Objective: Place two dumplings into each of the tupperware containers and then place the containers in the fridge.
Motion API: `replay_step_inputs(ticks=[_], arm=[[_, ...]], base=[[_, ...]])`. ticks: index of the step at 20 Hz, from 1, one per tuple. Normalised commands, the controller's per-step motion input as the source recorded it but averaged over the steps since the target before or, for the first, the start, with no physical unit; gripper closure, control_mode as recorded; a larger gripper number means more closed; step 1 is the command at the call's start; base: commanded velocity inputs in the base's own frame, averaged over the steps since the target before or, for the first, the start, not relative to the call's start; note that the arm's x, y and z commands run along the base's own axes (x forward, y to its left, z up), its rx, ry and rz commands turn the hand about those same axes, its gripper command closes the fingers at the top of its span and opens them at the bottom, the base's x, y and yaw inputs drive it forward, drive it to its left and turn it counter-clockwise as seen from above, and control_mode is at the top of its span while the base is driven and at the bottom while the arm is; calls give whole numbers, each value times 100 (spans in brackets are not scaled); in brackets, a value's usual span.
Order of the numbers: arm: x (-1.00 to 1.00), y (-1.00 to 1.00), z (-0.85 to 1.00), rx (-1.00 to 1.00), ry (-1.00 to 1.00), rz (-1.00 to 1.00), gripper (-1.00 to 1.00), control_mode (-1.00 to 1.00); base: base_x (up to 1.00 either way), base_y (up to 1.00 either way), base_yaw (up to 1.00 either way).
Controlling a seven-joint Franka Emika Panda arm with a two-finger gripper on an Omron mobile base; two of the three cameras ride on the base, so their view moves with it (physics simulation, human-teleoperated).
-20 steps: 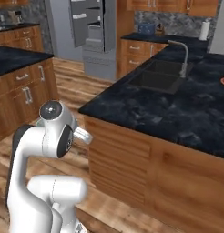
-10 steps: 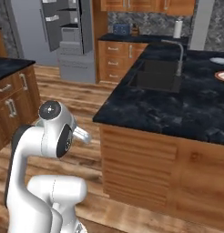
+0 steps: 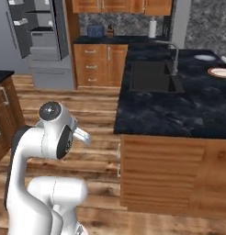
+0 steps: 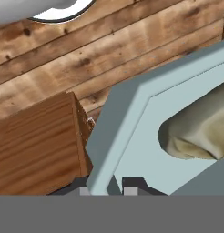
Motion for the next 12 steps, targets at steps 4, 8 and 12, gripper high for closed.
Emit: replay_step_inputs(ticks=[4,8,12], arm=[[0,0,0,0,0,0,100,100],[0,0,0,0,0,0,100,100],[0,0,0,0,0,0,100,100]], base=[[59,100,-41],[65,100,-38],[77,100,-33]])
